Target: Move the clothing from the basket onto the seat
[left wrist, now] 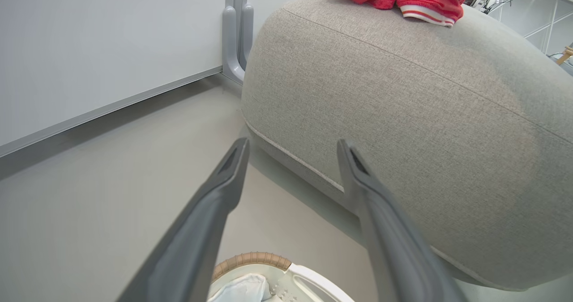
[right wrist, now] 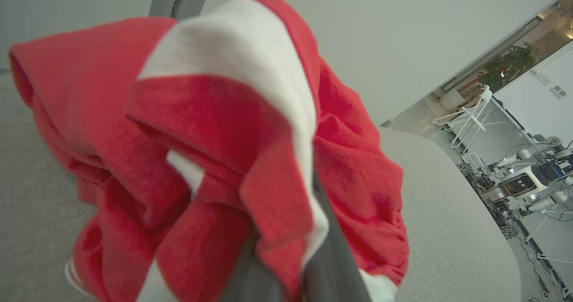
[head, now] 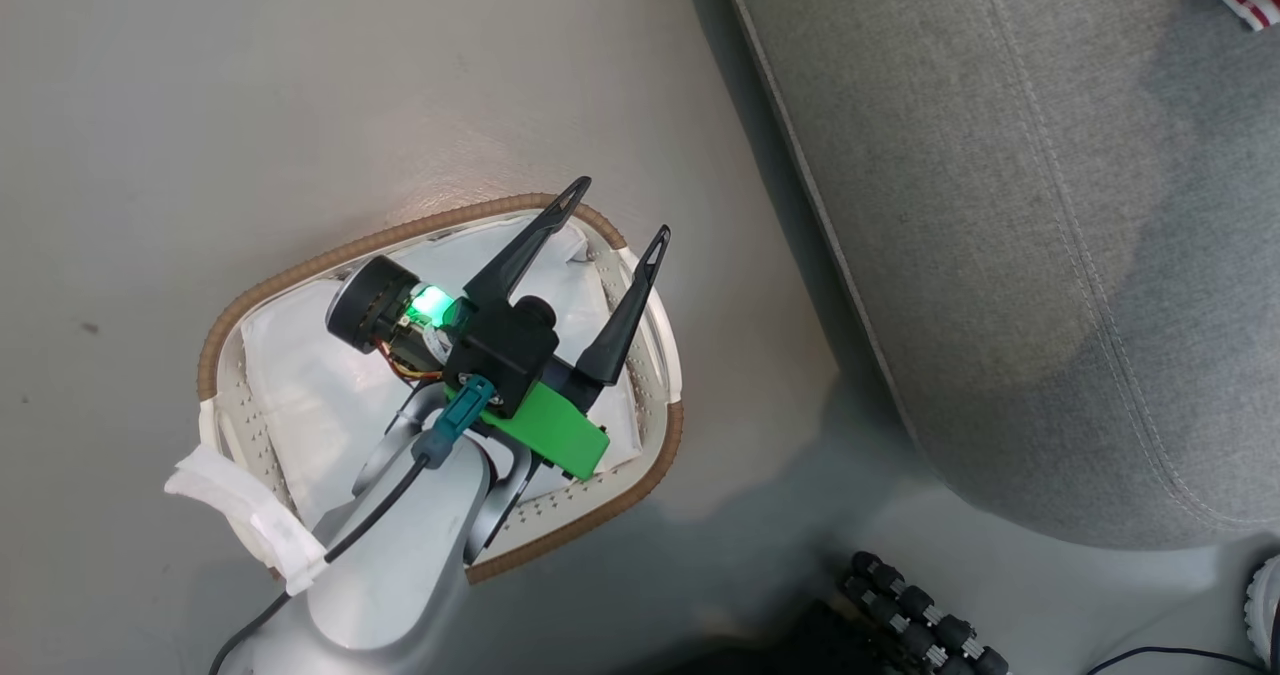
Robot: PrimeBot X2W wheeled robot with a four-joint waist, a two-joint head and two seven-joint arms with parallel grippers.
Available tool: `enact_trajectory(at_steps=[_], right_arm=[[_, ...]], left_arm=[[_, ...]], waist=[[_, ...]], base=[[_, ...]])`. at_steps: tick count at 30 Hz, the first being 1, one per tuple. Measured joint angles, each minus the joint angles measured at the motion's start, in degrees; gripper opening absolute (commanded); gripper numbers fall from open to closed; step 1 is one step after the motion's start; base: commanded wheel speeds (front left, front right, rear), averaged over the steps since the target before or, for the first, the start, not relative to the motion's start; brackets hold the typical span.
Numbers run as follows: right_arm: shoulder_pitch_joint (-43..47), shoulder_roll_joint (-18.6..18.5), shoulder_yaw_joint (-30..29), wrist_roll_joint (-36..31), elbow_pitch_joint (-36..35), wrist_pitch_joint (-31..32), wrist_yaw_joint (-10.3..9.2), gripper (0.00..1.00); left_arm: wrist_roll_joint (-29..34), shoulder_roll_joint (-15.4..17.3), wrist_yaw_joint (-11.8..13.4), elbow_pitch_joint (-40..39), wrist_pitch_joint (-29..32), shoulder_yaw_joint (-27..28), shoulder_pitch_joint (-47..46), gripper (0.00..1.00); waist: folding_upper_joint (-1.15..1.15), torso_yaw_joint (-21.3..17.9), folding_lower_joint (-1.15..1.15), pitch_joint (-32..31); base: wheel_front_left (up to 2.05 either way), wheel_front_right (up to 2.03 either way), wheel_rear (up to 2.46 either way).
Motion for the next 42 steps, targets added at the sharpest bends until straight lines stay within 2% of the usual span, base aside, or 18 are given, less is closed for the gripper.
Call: enact_trajectory(at_steps=[1, 2, 10, 17, 22, 28, 32, 42], right_arm=[[0.9, 0.3, 0.2, -0.8, -0.8, 0.0, 0.00, 0.83], [1.8, 0.7, 0.1, -1.2, -1.6, 0.0, 0.00, 1.00], [9.4, 3.4, 0.7, -1.2, -6.6, 0.0, 0.00, 1.00], [15.8, 3.4, 2.1, 1.0, -7.4, 0.0, 0.00, 1.00], [18.3, 2.3, 5.1, 1.9, -8.2, 0.0, 0.00, 1.00], [18.7, -0.2, 8.2, 3.9, -10.4, 0.0, 0.00, 1.00], [18.8, -0.2, 8.6, 5.2, -11.2, 0.0, 0.00, 1.00], [24.1, 6.4, 8.7, 8.1, -15.1, 0.0, 0.00, 1.00]], left_arm=[[0.0, 0.0, 0.0, 0.0, 0.0, 0.1, 0.0, 1.00], [0.0, 0.0, 0.0, 0.1, 0.0, 0.0, 0.0, 1.00], [-1.0, -0.3, 0.0, 0.0, 0.0, 0.3, 0.7, 1.00], [-2.1, -2.2, 0.0, 0.0, 0.0, 1.6, 1.8, 1.00], [-3.1, -3.4, 0.0, 0.0, 0.0, 2.9, 3.5, 1.00], [-5.3, -4.7, 0.0, -0.7, 0.0, 7.4, 6.7, 1.00], [-6.5, -5.0, 0.4, -1.6, 0.0, 10.8, 9.0, 1.00], [-8.8, -5.1, 3.1, -0.7, 0.0, 18.7, 14.8, 1.00]], waist=[[0.00, -0.2, 0.00, 0.0], [0.00, -0.4, 0.00, -0.2], [0.00, -1.0, 0.00, -2.9], [0.00, -0.6, -0.01, -6.9], [0.00, 0.4, -0.01, -10.7], [0.00, 3.4, -0.02, -16.4], [0.00, 6.0, -0.01, -19.3], [0.00, 13.8, -0.02, -26.5]], base=[[0.00, 0.00, 0.00], [0.00, 0.00, 0.00], [0.00, 0.00, 0.00], [0.00, 0.00, 0.00], [0.00, 0.00, 0.00], [0.00, 0.00, 0.00], [0.00, 0.00, 0.00], [0.00, 0.00, 0.00]])
